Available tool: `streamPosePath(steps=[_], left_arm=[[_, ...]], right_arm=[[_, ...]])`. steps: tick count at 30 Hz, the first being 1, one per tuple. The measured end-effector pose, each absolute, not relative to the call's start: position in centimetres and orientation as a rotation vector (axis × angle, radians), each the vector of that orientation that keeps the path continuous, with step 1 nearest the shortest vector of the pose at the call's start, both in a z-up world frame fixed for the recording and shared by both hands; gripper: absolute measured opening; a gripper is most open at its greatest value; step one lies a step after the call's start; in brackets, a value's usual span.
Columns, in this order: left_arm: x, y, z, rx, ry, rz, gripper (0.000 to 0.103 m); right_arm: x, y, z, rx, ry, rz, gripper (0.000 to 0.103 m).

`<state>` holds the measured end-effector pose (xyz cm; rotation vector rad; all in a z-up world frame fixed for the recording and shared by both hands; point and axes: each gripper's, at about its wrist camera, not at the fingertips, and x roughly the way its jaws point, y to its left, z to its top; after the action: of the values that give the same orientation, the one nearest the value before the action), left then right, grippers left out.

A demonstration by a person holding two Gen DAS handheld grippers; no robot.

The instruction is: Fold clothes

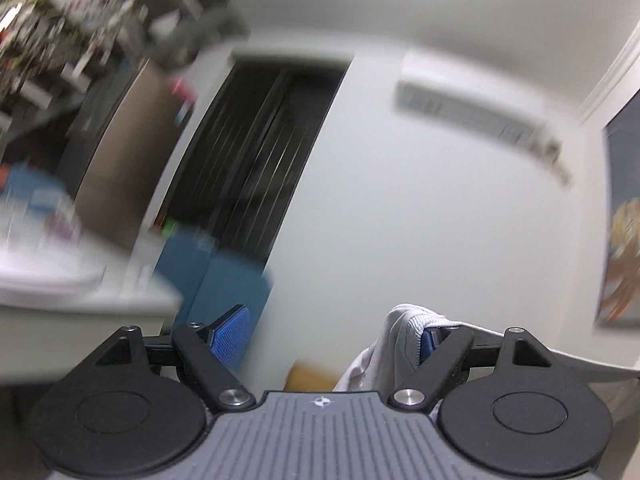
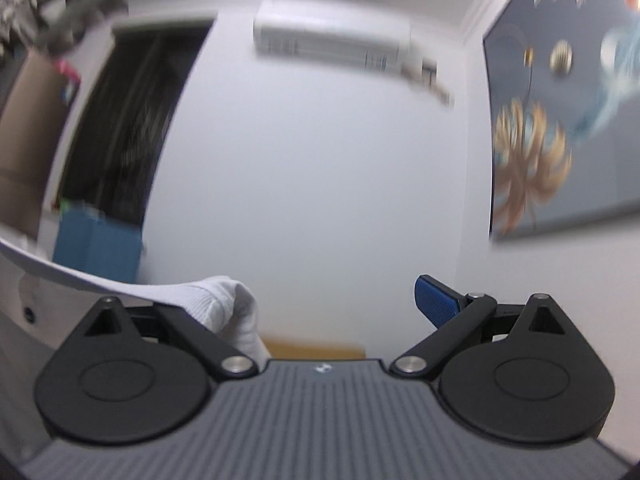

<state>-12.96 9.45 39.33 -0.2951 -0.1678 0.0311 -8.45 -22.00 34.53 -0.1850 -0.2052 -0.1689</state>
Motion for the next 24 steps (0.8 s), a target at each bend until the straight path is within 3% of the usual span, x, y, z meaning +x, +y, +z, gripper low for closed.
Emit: streamPosePath(steps=[6,10,13,16,24], left_arm=[[-17.7,8.4,50.9,-0.231,-0.313,-0.03,0.089],[-17.9,7.0,51.2,-0.189,-0.312,-0.057,0.091],[-17.5,6.0,50.1,-0.162,-0.29,-0.072,0.093],[-13.4,6.5,45.2,-0.168,-0.215,-0.089,0.095],[5.4,6.9,33.2,-0.164,-0.012,-0.031,0.095]], right_arm=[[-12.0,-23.7,44.0,-0.205,-0.314,-0.179,0.103],[-13.4,-24.8,48.7,-0.222,-0.351,-0.19,0.103],[-11.8,-25.2,46.6,-0.232,-0.283,-0.176,0.103],[-8.9,-25.4,42.8,-0.238,-0.195,-0.163,0.103],[3.6,-25.3,30.8,-0.246,0.068,-0.151,0.103]])
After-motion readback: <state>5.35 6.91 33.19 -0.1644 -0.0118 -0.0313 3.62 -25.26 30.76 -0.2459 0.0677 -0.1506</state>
